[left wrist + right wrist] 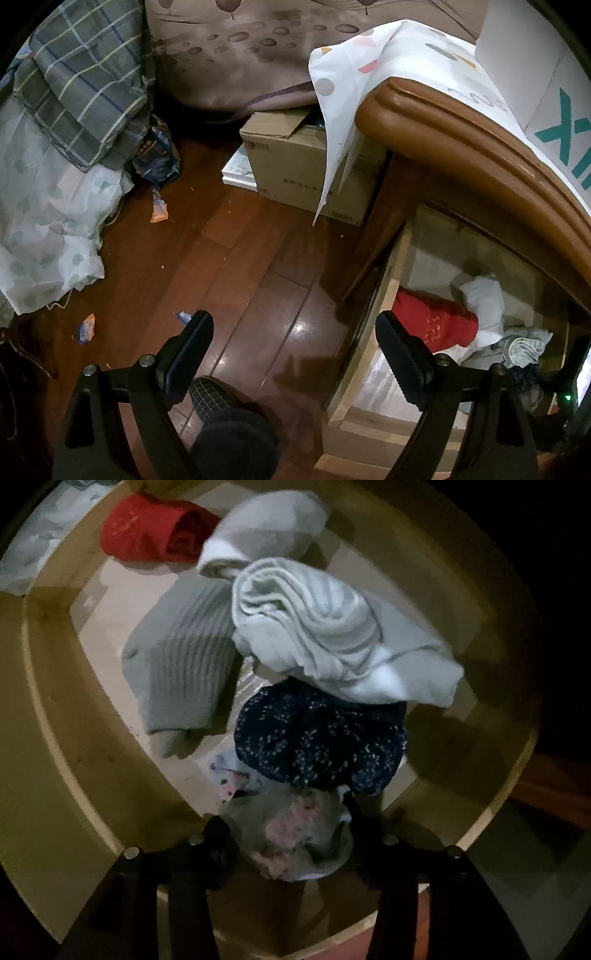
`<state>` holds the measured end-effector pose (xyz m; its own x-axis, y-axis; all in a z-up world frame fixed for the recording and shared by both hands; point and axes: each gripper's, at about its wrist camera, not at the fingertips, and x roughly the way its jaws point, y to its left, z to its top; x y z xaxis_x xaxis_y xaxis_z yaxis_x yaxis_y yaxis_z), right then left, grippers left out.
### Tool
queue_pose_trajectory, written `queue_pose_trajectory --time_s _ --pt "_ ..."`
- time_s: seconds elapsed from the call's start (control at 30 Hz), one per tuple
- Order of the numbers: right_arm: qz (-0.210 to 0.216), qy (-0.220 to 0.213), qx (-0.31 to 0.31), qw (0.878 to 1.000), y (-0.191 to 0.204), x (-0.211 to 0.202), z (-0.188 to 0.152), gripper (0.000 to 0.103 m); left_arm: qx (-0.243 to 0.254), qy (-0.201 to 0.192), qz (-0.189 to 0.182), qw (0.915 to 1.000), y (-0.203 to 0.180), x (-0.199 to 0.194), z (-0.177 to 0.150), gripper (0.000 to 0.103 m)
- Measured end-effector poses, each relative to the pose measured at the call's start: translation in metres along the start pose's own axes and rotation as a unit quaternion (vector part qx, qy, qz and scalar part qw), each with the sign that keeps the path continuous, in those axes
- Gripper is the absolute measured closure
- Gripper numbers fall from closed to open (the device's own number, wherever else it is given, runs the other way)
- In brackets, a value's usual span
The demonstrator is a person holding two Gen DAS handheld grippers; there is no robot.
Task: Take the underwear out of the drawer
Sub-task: 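Grasp the pink floral underwear with the right tool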
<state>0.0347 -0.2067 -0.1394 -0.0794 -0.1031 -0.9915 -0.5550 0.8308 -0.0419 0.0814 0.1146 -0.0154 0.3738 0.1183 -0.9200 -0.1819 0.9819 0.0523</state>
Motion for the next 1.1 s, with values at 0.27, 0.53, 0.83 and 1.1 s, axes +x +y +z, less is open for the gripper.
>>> queue_pose_trajectory --time_s 0.27,0.53,0.83,1.1 --pt "-0.009 0.038 0.019 0.999 0.006 0.011 0.013 0.049 0.006 0.003 -0.007 1.0000 -0.004 0.000 -0.002 0.016" --pt "-0.015 0.024 0.048 0.998 -0.012 0.000 0.009 0.075 0.005 0.010 -0.016 0.9998 -0.005 0.002 -0.004 0.016" --pt "-0.007 -0.059 0.168 0.984 -0.012 -0.054 -0.021 0.075 0.030 0.018 -0.026 0.9990 -0.020 0.004 -0.009 0.016" --pt "0.024 -0.123 0.325 0.937 -0.013 -0.075 -0.057 0.075 0.064 0.019 -0.020 0.9976 -0.032 0.005 -0.016 0.016"
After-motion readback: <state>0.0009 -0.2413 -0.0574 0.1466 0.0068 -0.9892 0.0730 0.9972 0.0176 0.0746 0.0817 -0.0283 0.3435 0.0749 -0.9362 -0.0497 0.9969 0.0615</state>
